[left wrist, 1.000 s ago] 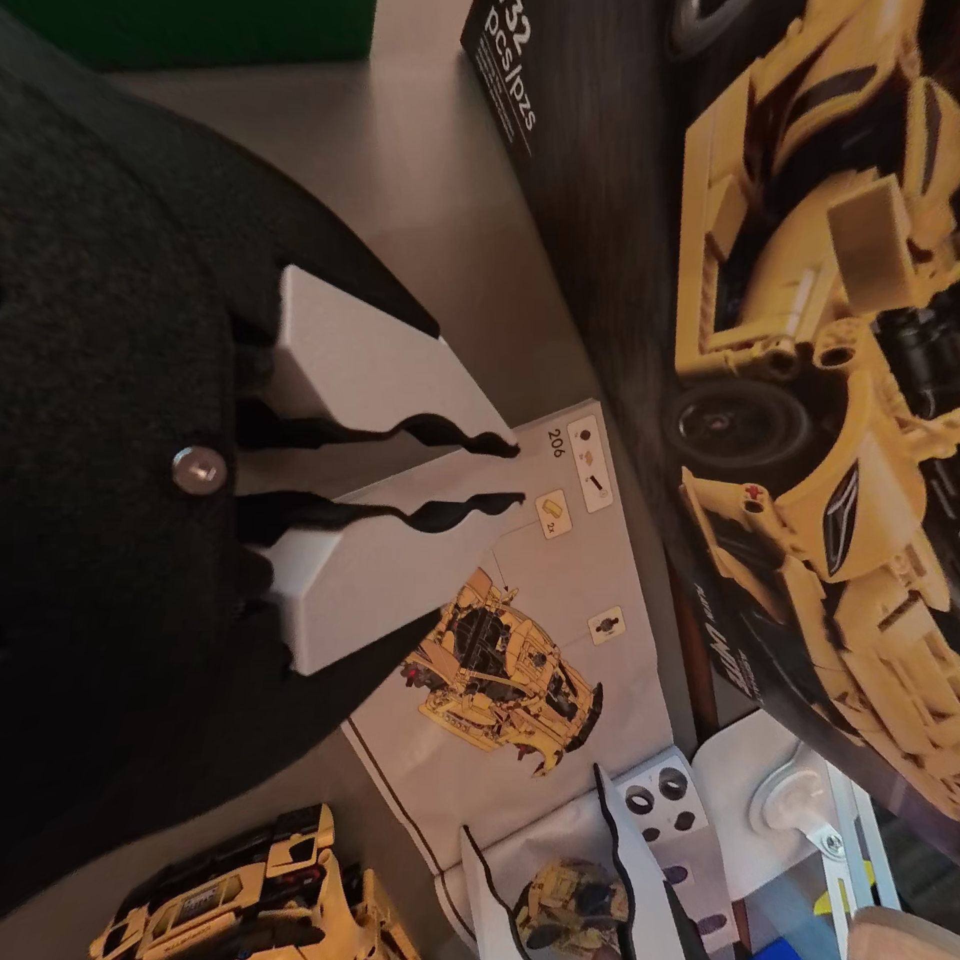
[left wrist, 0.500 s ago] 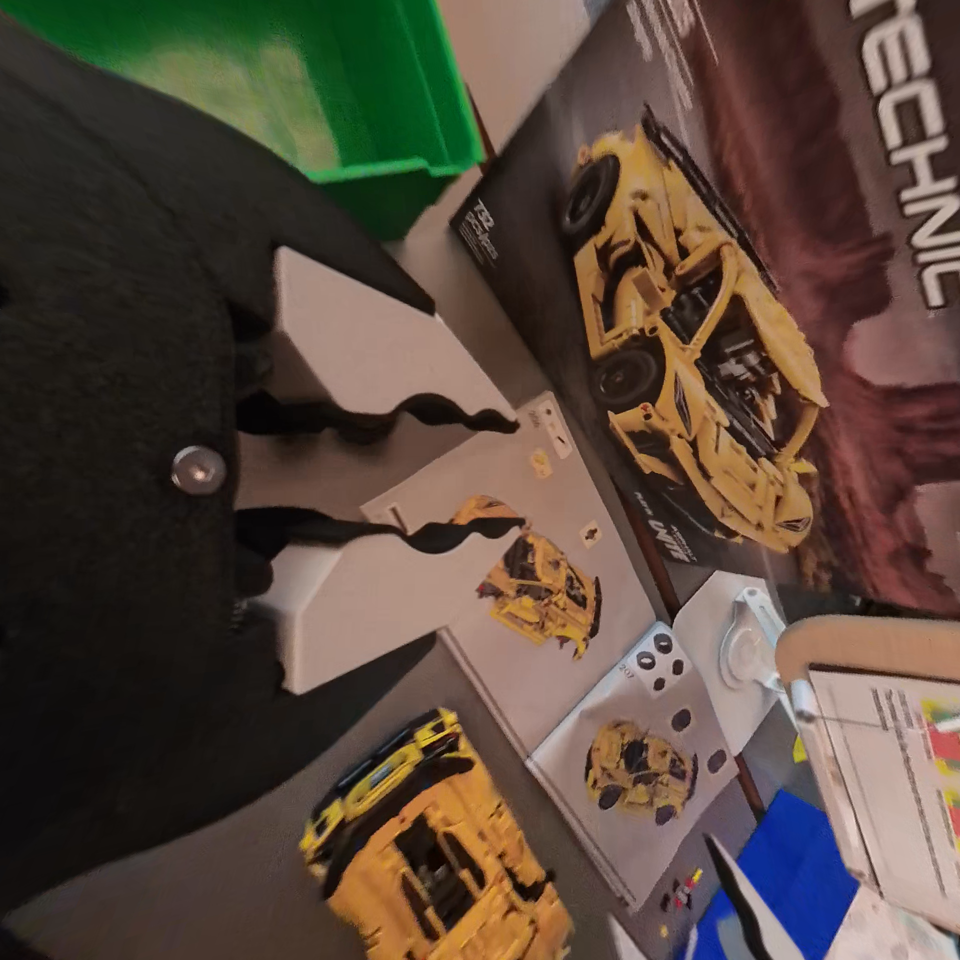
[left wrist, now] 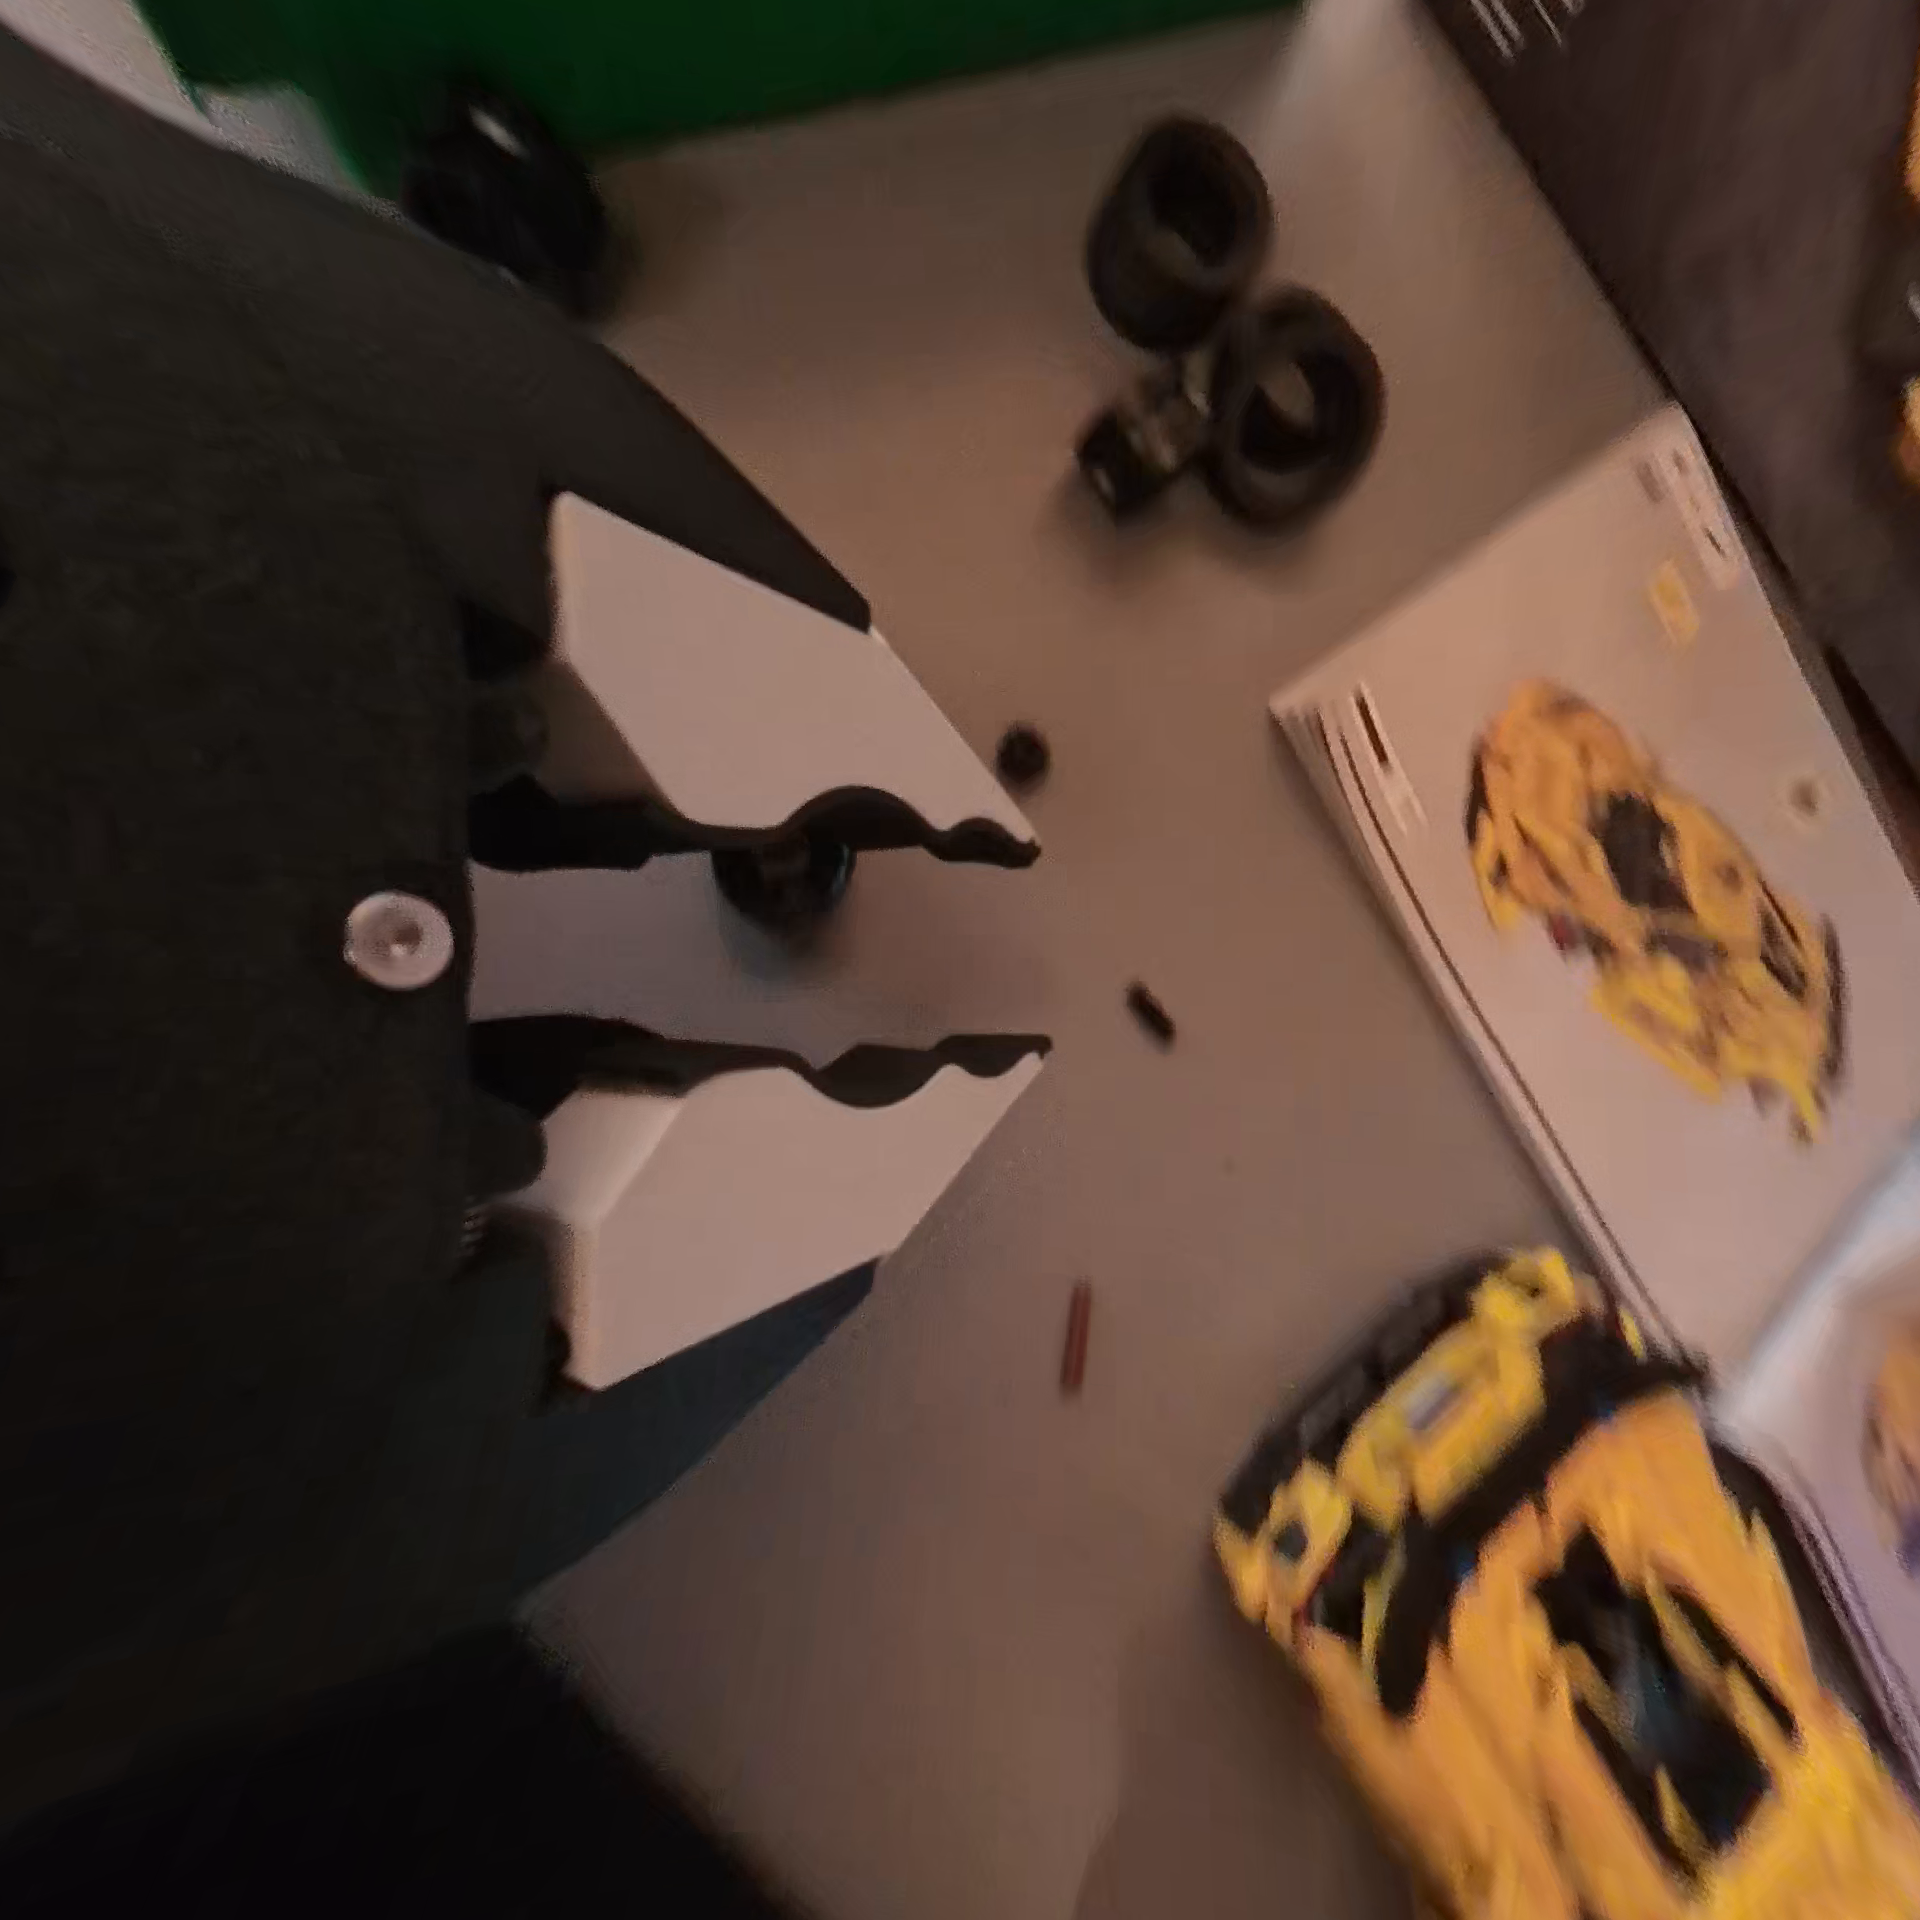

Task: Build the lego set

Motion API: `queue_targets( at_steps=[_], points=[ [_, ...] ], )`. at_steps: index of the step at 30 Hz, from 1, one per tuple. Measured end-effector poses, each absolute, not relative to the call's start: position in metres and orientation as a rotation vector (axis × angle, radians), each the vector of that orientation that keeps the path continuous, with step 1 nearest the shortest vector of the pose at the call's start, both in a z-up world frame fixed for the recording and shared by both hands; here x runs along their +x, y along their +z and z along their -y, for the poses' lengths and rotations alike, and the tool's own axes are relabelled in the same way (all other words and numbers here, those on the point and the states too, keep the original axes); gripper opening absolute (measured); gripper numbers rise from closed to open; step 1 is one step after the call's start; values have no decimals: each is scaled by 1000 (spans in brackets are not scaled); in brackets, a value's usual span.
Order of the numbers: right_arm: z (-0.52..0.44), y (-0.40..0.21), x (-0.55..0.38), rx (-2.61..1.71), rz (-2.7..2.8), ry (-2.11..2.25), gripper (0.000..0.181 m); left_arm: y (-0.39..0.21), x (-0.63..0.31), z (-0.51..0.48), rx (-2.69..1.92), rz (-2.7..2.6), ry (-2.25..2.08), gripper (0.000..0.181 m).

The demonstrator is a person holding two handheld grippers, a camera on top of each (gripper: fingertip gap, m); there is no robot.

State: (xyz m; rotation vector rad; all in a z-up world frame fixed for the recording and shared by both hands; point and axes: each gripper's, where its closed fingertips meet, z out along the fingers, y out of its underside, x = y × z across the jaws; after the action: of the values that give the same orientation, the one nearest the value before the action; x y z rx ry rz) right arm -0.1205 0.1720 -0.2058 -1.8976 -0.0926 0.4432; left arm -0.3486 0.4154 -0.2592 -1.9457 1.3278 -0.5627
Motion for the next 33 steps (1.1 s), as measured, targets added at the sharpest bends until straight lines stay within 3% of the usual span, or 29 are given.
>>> queue_targets(
  at_steps=[12, 14, 18, 25, 29, 33],
  points=[
    [-187, -214, -129, -1966, 173, 532, 55, -297, -348, -459, -2186, -1158, -446, 31],
    [-187, -214, -129, -1962, 159, 553, 54, -301, -345, -457, -2185, -1180, -469, 15],
    [-187, -209, -126, -1945, 147, 569, 52, -289, -336, -450, -2109, -1288, -467, 13],
    [-186, -203, -121, -1939, 151, 544, 51, -242, -247, -293, -1657, -1816, -950, 13],
    [-186, -207, -126, -1954, 164, 550, 50, -266, -203, -207, -1521, -2021, -1019, 13],
    [-182, -211, -134, -1978, 195, 559, 49, -294, -183, -185, -1504, -2128, -903, 13]
  ],
)
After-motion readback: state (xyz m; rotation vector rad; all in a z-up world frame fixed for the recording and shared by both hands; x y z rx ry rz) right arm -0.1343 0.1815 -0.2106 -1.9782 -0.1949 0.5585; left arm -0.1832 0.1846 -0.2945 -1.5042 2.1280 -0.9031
